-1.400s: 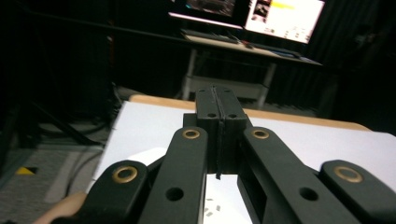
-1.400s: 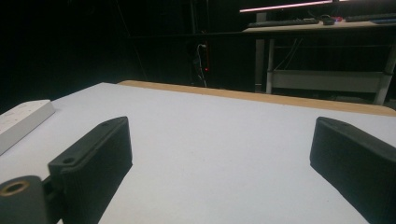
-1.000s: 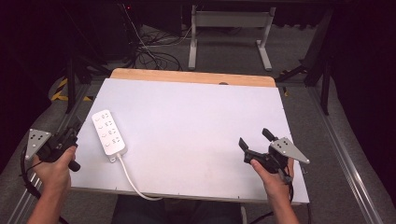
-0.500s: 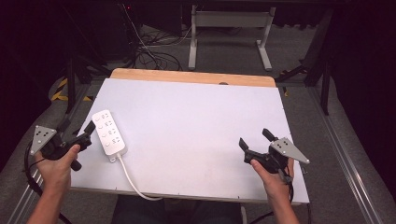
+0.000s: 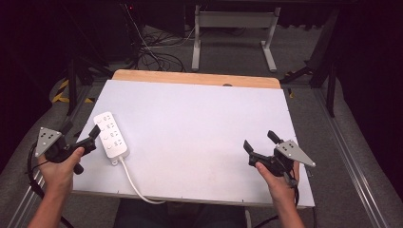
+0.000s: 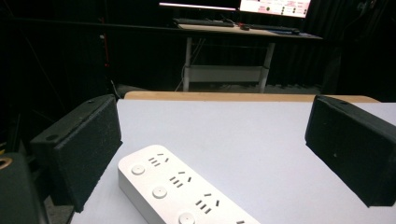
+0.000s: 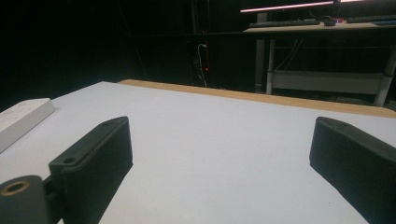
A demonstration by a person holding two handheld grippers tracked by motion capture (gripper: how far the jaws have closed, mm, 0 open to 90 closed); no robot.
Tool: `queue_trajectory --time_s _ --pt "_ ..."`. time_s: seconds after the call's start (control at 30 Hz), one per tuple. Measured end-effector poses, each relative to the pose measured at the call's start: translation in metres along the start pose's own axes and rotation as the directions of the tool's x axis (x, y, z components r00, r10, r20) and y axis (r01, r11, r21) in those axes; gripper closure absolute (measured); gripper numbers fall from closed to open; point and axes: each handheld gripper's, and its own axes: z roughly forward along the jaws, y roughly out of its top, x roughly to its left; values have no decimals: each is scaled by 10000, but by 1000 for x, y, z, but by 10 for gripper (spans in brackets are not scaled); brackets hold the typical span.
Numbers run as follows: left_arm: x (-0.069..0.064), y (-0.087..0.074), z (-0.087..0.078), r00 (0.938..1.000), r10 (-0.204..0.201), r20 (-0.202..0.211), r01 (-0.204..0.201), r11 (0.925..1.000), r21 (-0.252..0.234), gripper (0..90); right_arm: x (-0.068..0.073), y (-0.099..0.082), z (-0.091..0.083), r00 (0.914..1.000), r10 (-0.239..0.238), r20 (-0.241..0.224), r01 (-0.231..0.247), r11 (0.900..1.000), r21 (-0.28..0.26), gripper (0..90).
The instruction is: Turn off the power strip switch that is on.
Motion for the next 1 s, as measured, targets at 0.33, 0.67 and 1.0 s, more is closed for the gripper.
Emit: queue_trajectory --time_s 0.33,0.67,1.0 --pt "0 -1 1 9999 -34 154 32 9999 131 29 1 0 0 10000 7 -22 -7 10000 -9 66" --pt "1 -2 2 9998 -12 220 7 9997 246 29 0 1 0 10000 32 -3 -32 10000 -29 65" --pt "0 -2 3 9997 -59 251 53 9997 228 33 0 0 -1 10000 -15 1 15 10000 2 66"
